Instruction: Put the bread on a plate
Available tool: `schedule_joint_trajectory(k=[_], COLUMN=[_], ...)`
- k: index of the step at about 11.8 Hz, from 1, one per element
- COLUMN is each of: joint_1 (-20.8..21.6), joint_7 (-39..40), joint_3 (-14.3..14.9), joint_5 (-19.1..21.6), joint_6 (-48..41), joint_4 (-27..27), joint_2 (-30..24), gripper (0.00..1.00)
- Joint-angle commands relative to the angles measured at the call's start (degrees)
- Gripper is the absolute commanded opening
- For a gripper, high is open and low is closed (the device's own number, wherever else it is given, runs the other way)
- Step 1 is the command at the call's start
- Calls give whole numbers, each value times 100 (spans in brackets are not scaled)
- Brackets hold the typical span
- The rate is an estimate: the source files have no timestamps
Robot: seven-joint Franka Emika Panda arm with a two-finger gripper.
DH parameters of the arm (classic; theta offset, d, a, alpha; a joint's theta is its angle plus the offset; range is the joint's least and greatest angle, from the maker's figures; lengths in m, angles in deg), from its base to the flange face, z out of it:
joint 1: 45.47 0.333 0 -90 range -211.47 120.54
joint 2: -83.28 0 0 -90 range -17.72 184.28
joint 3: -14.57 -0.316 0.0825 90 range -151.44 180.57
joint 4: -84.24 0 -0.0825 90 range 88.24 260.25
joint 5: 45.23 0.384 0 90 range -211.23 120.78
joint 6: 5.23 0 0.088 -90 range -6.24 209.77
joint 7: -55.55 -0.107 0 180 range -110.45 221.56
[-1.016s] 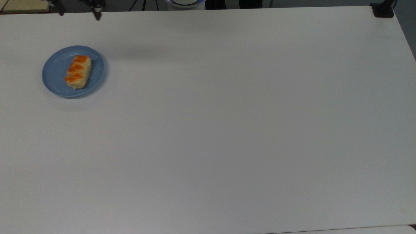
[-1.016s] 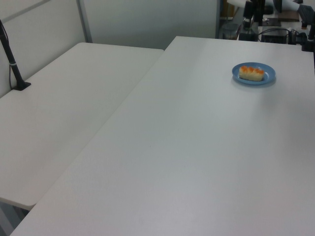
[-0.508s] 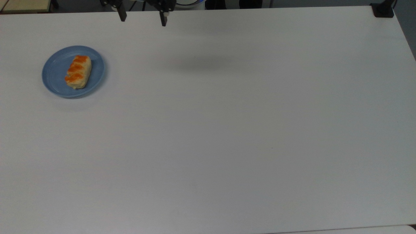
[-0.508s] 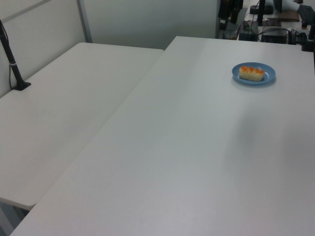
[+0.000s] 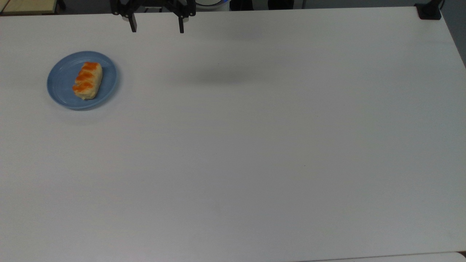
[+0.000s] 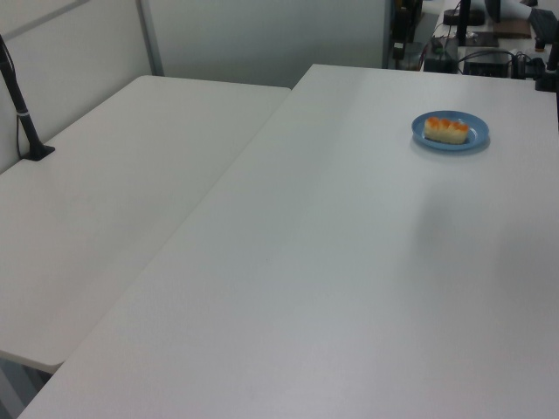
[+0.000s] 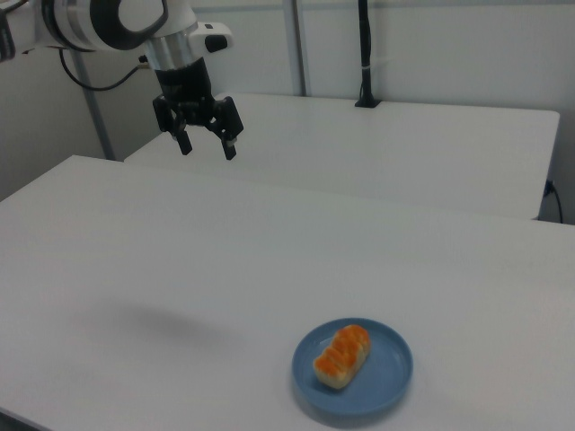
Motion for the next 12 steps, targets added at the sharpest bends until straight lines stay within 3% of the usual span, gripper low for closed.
schedule_joint_trajectory(k=[1,6,8,12], joint_1=[102,67,58,40], joint_7=[-97,-71,-89,-107], joint_3=[88,88,88,88], joint_5=[-99,-81,-64,-29], joint_6=[-188,-305,-147,-120], joint_4=[135,169,537,495], joint_2=[-144,-363,-644,-583], gripper=[100,100,100,100])
